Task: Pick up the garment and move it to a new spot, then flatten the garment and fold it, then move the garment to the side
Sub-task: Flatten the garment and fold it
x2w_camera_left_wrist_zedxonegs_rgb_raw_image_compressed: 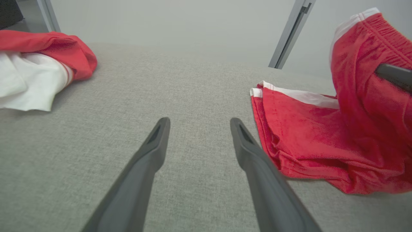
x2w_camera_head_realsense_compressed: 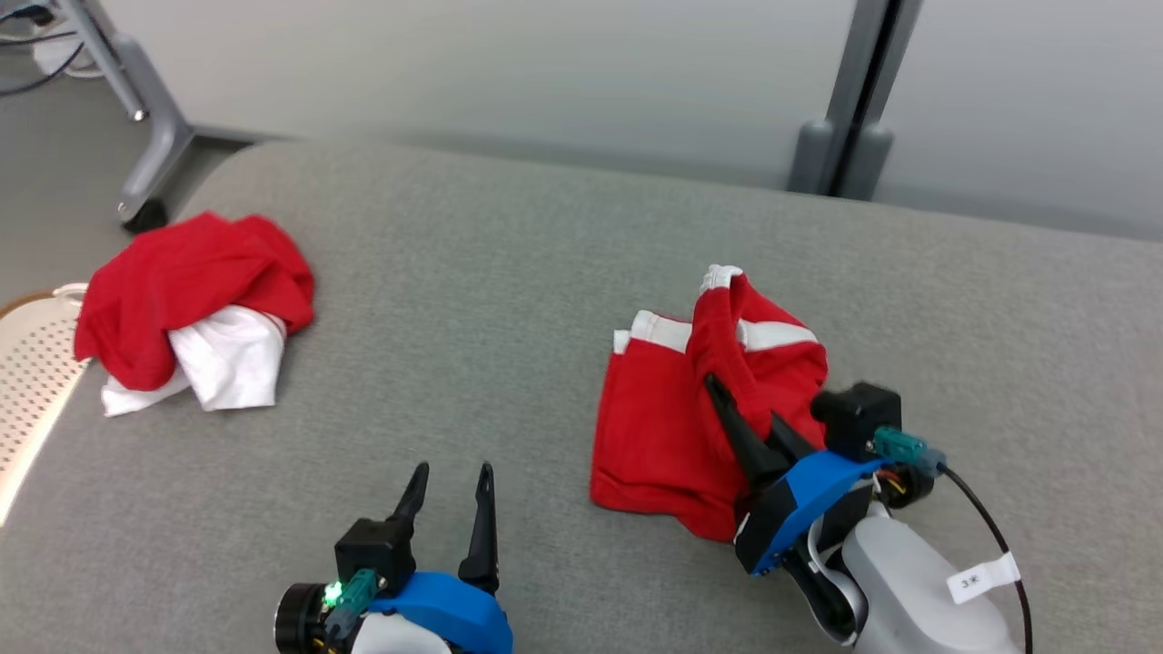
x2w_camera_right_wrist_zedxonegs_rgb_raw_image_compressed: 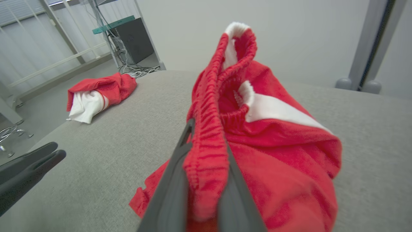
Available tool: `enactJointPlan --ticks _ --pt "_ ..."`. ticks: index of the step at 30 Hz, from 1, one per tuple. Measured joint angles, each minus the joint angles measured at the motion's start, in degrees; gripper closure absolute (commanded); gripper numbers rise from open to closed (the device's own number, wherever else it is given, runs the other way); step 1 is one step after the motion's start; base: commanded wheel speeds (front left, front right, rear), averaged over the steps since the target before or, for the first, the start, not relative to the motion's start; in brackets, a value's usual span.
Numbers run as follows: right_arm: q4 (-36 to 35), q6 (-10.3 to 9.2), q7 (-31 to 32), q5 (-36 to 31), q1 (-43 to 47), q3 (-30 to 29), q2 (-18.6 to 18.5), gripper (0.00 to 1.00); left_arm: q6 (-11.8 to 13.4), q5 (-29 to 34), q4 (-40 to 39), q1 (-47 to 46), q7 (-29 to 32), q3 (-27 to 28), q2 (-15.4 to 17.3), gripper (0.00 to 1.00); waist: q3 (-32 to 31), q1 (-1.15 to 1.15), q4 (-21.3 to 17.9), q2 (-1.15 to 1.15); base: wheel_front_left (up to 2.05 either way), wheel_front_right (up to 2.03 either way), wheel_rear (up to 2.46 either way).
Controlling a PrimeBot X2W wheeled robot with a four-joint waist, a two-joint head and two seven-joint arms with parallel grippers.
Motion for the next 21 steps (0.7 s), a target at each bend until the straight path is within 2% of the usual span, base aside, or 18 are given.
enactJointPlan --ticks 1,3,4,5,9,12,15,21 --pt "0.0 0.00 0.0 0.0 0.0 0.0 0.0 1.00 0.0 0.0 0.0 0.0 0.0 0.0 0.0 0.00 0.0 0.00 0.0 0.00 0.00 0.00 0.00" --pt "3.9 0.00 0.1 -0.2 -0.9 0.9 0.4 1.00 0.0 -0.4 0.1 0.5 0.0 -0.4 0.0 0.00 0.4 0.00 3.1 0.00 0.00 0.00 0.00" --pt "3.9 0.00 0.1 -0.2 -0.9 0.9 0.4 0.65 0.0 -0.4 0.1 0.5 0.0 -0.4 0.0 0.00 0.4 0.00 3.1 0.00 0.00 0.00 0.00" --pt "5.5 -0.01 0.1 0.2 -1.3 1.3 0.8 0.00 0.3 -0.6 0.0 0.5 0.0 -0.4 0.0 0.00 1.1 0.00 4.6 0.00 0.00 0.00 0.00" --pt "5.8 0.00 -0.2 1.1 -2.2 2.5 1.8 0.00 0.6 -0.7 -0.1 1.0 0.0 0.4 0.0 0.00 2.4 0.01 5.5 0.00 0.00 0.00 0.00" --pt "4.9 0.00 -0.2 1.1 -2.2 1.6 2.0 0.00 0.8 -0.4 -0.4 1.0 0.0 1.1 0.0 0.00 2.6 0.01 4.7 0.01 0.00 0.00 0.00" --pt "1.0 0.00 -0.3 -0.8 -2.0 -3.0 1.3 0.00 1.0 0.5 -1.4 0.9 0.0 1.7 0.0 0.00 2.7 0.00 2.5 0.00 0.00 0.00 0.00" --pt "-5.6 -0.01 -0.4 -8.9 4.0 -16.4 -0.2 0.00 1.6 2.9 -2.5 0.3 0.0 4.0 0.0 0.00 2.3 0.01 -2.9 0.00 0.00 0.00 0.00"
